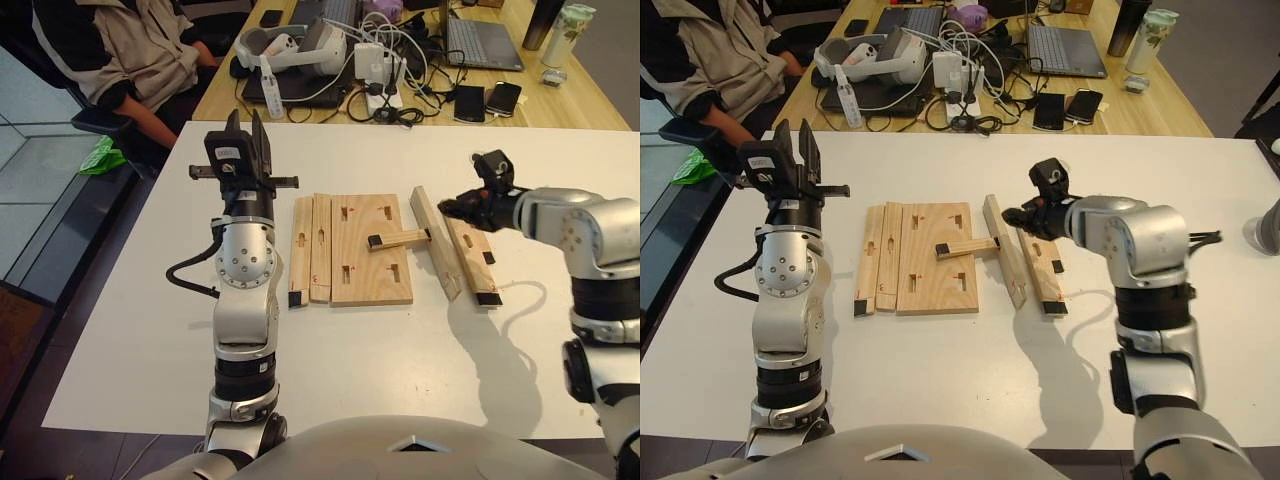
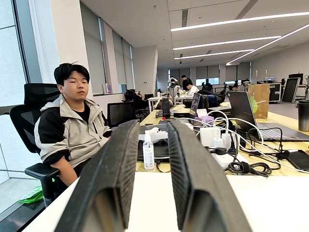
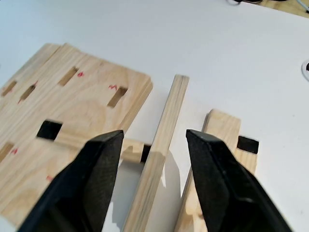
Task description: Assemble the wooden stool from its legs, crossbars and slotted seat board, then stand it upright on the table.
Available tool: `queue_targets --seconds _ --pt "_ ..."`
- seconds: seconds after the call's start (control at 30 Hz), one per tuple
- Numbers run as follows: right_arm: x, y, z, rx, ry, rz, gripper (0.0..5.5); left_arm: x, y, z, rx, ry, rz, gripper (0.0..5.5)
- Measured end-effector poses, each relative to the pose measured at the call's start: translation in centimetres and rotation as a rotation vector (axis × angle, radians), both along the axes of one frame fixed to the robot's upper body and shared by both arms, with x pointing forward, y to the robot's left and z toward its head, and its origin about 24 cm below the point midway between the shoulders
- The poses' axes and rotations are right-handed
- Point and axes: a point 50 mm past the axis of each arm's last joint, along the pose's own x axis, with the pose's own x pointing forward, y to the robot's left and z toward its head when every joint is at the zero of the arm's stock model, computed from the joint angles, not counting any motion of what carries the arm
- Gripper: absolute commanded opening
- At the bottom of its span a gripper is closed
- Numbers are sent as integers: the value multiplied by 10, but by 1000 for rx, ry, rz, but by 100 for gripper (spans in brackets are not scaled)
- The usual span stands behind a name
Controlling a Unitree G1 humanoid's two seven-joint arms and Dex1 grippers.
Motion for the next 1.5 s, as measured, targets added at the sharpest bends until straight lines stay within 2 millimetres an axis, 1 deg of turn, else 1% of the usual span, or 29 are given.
queue_targets --seconds 0.07,0.13,0.23,0.27,0.37,0.5,0.63,0.77,0.87,1.13,1.27,1.37,1.43,1.5 --pt "-9 -1 -16 -27 61 2 243 0 0 0 0 1 1 104" --pt "-11 -3 -26 -42 92 -15 243 0 1 0 0 1 2 104" --pt "-11 -1 -37 -51 110 -39 243 0 0 0 0 2 0 104" --pt "-11 0 -41 -48 118 -49 235 0 0 0 -1 2 0 104" --pt "-13 7 -50 -37 138 -51 235 0 0 0 -1 2 0 104" --pt "-15 10 -54 -33 143 -42 235 0 0 -1 0 3 -1 104" --pt "-14 6 -52 -39 125 -41 235 3 2 1 -3 -2 -1 104" --pt "-13 -2 -54 -72 115 -44 235 6 12 3 -19 0 20 104" --pt "-16 -3 -61 -81 128 -42 235 8 17 3 -23 5 34 104" --pt "-14 -1 -63 -69 103 -54 235 9 15 3 -22 4 26 104" --pt "-13 1 -61 -70 52 -44 235 9 14 3 -21 4 22 104" --pt "-19 5 -64 -81 -10 -17 235 9 14 3 -21 3 22 104" --pt "-31 6 -74 -98 -56 -10 235 9 14 3 -22 1 22 104" --pt "-40 6 -79 -87 -65 -9 235 9 13 4 -23 1 22 104"
